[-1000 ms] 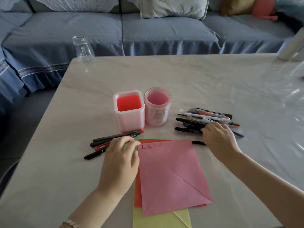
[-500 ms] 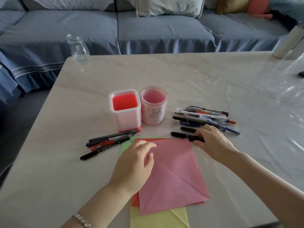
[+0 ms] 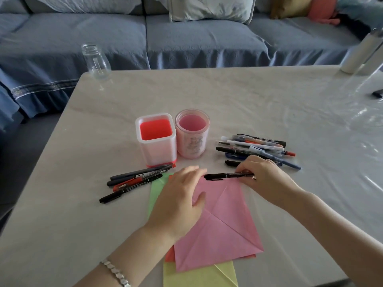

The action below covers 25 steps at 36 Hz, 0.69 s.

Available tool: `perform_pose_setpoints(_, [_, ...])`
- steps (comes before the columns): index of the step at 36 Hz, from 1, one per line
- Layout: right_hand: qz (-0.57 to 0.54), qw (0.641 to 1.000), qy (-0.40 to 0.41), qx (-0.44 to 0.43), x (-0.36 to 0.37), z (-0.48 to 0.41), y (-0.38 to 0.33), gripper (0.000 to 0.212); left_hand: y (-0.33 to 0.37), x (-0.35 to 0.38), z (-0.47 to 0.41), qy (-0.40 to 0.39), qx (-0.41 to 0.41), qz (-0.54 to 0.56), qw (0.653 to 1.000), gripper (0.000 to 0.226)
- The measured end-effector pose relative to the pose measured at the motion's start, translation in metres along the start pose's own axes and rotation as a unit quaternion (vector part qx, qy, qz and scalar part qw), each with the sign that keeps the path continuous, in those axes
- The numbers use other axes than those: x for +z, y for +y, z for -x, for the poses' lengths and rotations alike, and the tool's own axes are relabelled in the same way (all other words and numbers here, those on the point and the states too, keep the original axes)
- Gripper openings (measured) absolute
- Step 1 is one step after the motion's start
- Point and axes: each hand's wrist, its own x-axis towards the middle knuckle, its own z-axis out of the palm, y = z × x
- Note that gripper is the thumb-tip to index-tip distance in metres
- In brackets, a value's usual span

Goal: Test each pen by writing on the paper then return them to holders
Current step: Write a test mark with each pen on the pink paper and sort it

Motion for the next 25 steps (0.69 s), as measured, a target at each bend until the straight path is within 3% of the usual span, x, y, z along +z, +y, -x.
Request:
perform_pose_setpoints(4, [-0.028,0.996,0.022,-0.078,-0.016,0.020,-0.044,0.017,0.000,0.002,0.002,0.006,0.061,-0.017,0.998,0.040])
perform_pose_setpoints(8, [-0.163,0.985,0.024,-0.052,-0.030,0.037,-0.067,0.014,0.007,-0.002,0.005,0.017,0.109,0.003,0.994,0.025])
perform_pose_setpoints(9, [-0.241,0.970,0.025,-0.025,-0.034,0.038,-0.070,0.016,0.008,-0.003,0.007,0.017,0.112,0.015,0.993,0.026])
perform_pose_setpoints(11, [-0.441,0.897,0.026,0.020,-0.036,0.040,-0.074,0.016,0.013,-0.006,0.011,0.015,0.101,0.054,0.993,0.027])
perform_pose_setpoints(13, [-0.539,0.841,0.036,0.031,-0.033,0.041,-0.078,0.017,0.017,-0.009,0.012,0.008,0.087,0.086,0.992,0.031])
perform_pose_setpoints(16, [-0.535,0.843,0.023,0.047,-0.014,0.042,-0.089,0.028,0.023,-0.012,0.010,-0.029,0.114,0.085,0.989,0.030])
perform_pose_setpoints(20, [-0.517,0.844,0.094,0.105,0.010,0.042,-0.100,0.049,0.028,-0.012,0.011,-0.044,0.149,0.062,0.986,0.021])
perform_pose_setpoints(25, [-0.597,0.796,0.053,0.079,0.014,0.042,-0.100,0.036,0.021,-0.013,0.018,-0.060,0.145,0.074,0.985,0.026])
